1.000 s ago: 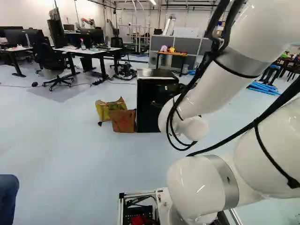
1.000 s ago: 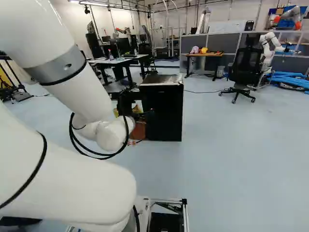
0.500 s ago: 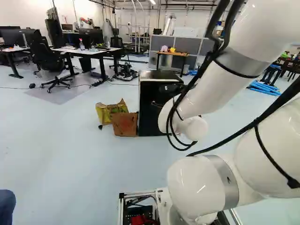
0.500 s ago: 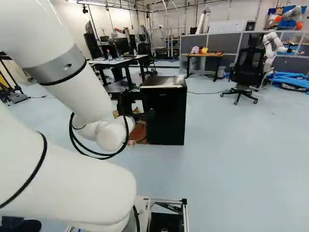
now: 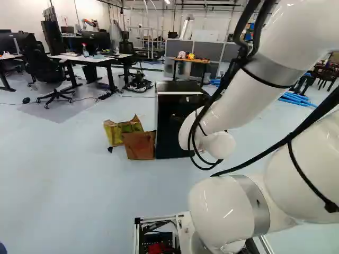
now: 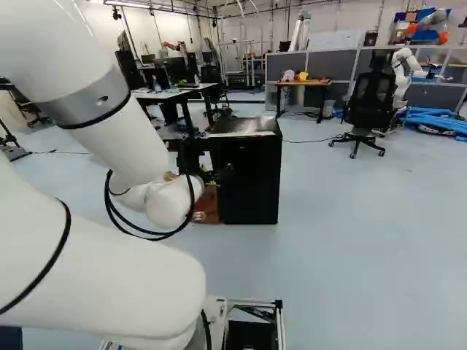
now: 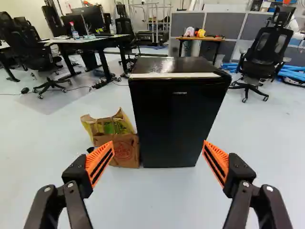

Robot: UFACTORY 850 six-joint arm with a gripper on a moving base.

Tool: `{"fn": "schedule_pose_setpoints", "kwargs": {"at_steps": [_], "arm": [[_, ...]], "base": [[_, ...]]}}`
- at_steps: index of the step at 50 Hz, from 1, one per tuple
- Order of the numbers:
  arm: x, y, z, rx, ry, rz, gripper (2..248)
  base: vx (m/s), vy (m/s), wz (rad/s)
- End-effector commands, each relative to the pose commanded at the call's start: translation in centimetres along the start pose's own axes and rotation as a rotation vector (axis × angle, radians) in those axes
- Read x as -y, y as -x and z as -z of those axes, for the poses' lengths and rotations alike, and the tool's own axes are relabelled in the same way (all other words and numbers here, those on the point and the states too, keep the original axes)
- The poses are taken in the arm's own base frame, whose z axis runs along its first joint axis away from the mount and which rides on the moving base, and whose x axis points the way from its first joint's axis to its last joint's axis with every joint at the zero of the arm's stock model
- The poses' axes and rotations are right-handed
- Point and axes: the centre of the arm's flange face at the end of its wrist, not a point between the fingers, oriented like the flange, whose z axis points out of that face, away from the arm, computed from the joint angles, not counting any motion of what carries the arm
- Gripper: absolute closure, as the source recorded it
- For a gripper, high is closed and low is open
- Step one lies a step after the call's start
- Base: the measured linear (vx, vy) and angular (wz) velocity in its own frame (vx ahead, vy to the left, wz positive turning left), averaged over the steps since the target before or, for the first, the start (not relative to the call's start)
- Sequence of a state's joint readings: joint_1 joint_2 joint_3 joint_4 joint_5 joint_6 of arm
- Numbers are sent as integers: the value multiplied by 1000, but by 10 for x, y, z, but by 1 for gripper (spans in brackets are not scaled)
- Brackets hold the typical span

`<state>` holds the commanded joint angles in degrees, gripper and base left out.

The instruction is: Grab a drink from the fridge

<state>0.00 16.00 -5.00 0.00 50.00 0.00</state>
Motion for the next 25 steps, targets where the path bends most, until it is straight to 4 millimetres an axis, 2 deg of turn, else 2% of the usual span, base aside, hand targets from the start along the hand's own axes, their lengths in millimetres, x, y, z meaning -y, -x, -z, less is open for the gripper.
{"fn": "schedule_pose_setpoints", "kwargs": {"at_steps": [25], "arm": [[0, 0, 0, 0, 0, 0, 3]], "base": [[113, 31, -47]]}}
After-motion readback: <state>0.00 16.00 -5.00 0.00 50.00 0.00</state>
